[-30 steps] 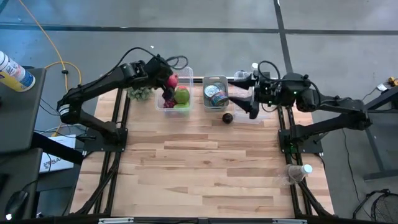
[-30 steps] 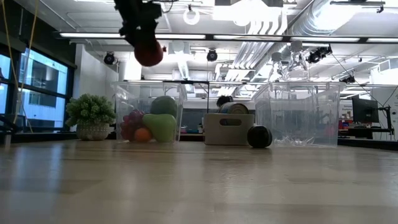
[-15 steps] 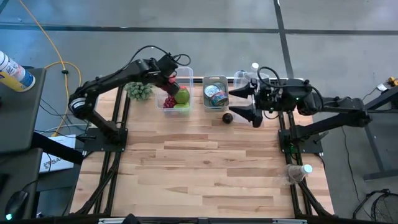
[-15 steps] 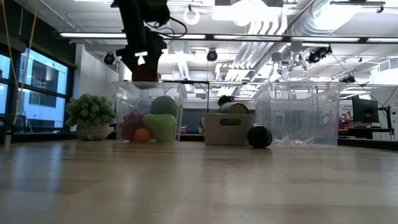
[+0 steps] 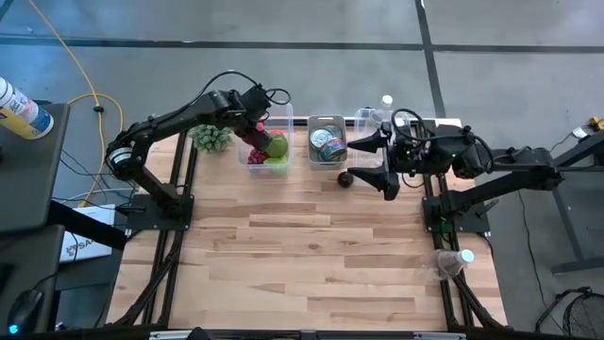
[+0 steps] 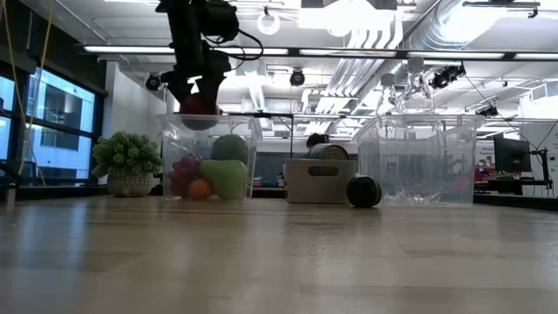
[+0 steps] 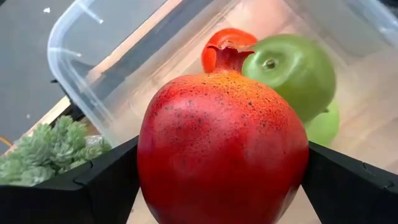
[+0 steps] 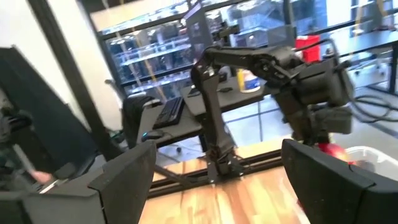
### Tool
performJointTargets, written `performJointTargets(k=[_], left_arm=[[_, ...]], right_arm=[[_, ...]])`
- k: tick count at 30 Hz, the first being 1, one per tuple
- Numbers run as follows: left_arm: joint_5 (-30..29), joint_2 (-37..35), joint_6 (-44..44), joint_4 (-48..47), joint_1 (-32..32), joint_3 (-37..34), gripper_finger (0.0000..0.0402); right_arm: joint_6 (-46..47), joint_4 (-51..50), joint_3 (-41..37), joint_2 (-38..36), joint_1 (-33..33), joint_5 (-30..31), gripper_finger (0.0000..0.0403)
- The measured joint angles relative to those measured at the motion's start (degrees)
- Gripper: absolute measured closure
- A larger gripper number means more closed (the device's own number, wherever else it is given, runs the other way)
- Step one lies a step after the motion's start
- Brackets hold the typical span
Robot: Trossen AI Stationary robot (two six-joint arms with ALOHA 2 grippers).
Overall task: Pick & Place Food Item
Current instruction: Put the pomegranate into the left transparent bin
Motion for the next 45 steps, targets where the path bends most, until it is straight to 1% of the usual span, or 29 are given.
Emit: performJointTargets(k=[4,6,10,13,16,19,25,29,33,39,45], left_arm=[[-1.5,0.0,0.7,-1.5,0.0,0.0,0.0029],[-3.0,0.0,3.2,-2.1,0.0,0.0,0.0029],[-3.9,0.0,6.8,-1.9,-0.9,0.0,0.0029],[-6.4,0.0,3.9,-1.4,-1.4,0.0,0.0029],[-6.4,0.0,2.8,-0.7,-1.4,0.0,0.0029],[-4.2,0.0,3.0,-0.6,-1.4,0.0,0.0029],[4.6,0.0,3.0,0.8,-1.5,0.0,0.0029],[8.1,0.0,2.8,0.9,-1.6,0.0,0.0029],[9.0,0.0,2.8,1.0,-2.2,0.0,0.0029],[9.7,0.0,3.6,1.9,-4.0,0.0,0.0029],[9.3,0.2,7.0,4.1,-5.7,0.0,0.0029]], right_arm=[[0.0,1.6,0.0,0.0,0.0,0.9,0.0069],[-0.1,2.4,0.0,0.0,0.0,1.1,0.0069],[-0.4,3.0,0.0,0.0,0.0,1.2,0.0069],[-0.4,3.1,0.0,0.0,0.0,2.8,0.0069],[-0.5,3.1,0.0,0.0,0.0,3.6,0.0069],[-1.7,3.1,0.0,0.0,0.0,3.6,0.0069],[-4.7,3.4,0.0,0.5,-0.3,3.6,0.0069],[-6.2,5.2,0.0,0.6,-1.2,3.4,0.0069],[-6.8,6.3,0.0,0.5,-1.3,2.2,0.0069],[-12.2,6.7,0.0,0.6,-1.3,1.7,0.0069],[-11.8,7.0,0.0,0.6,-1.0,1.5,0.0069]])
